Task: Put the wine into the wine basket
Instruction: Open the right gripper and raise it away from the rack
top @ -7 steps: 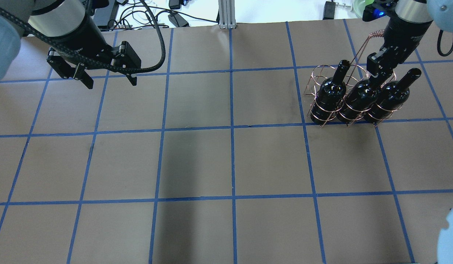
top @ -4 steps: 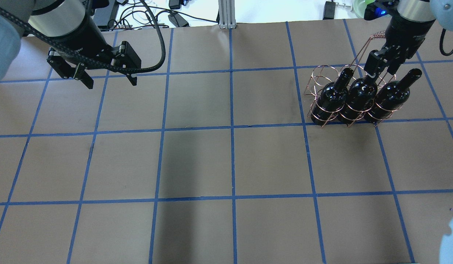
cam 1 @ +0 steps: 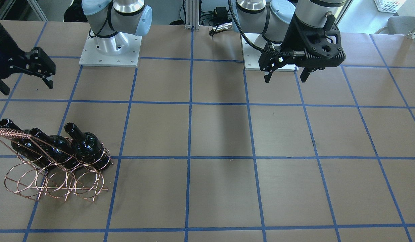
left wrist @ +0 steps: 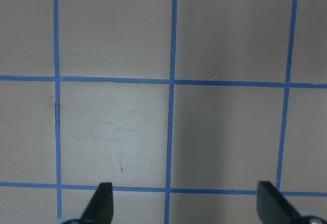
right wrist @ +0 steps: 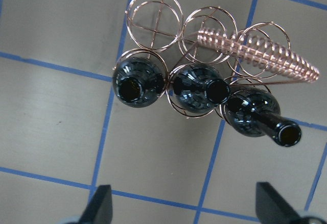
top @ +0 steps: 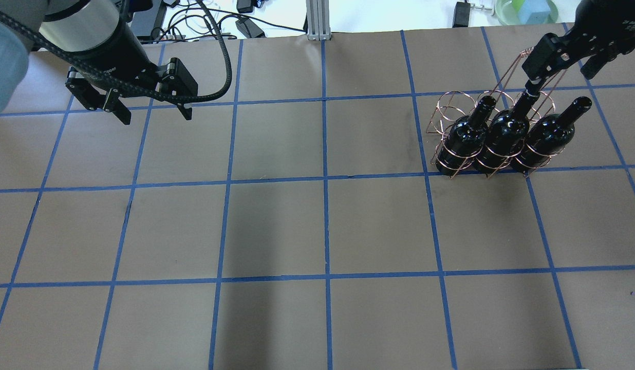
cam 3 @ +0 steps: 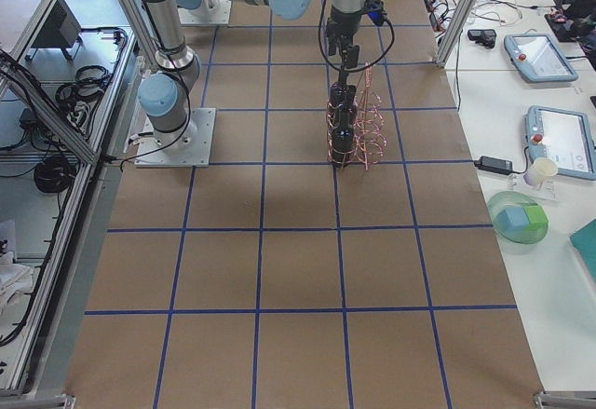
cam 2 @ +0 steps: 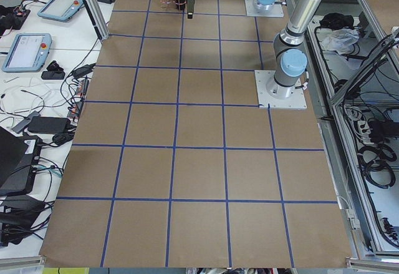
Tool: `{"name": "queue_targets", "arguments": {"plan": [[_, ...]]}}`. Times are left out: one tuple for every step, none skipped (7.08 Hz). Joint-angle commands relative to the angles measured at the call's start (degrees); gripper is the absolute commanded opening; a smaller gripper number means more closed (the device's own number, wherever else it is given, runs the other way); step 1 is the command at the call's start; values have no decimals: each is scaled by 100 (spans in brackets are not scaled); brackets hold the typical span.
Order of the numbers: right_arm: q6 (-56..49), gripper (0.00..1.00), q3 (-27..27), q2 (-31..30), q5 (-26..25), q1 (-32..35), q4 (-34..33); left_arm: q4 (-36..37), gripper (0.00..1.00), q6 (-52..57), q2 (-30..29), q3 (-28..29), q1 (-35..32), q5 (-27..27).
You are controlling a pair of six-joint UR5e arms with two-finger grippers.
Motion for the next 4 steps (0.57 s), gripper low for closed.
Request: {"name": "queue_targets", "arguments": {"plan": [[1398,100,1,-190,153,637,25,0,99,0,0,0,0,0],[1883,100,10,-147,153,981,15,0,99,0,9,0,0,0],[2323,100,10,-137,170,1149,7,0,99,0,0,0,0,0],[2362,100,80,-137,162,1290,-11,0,99,0,0,0,0,0]]}}
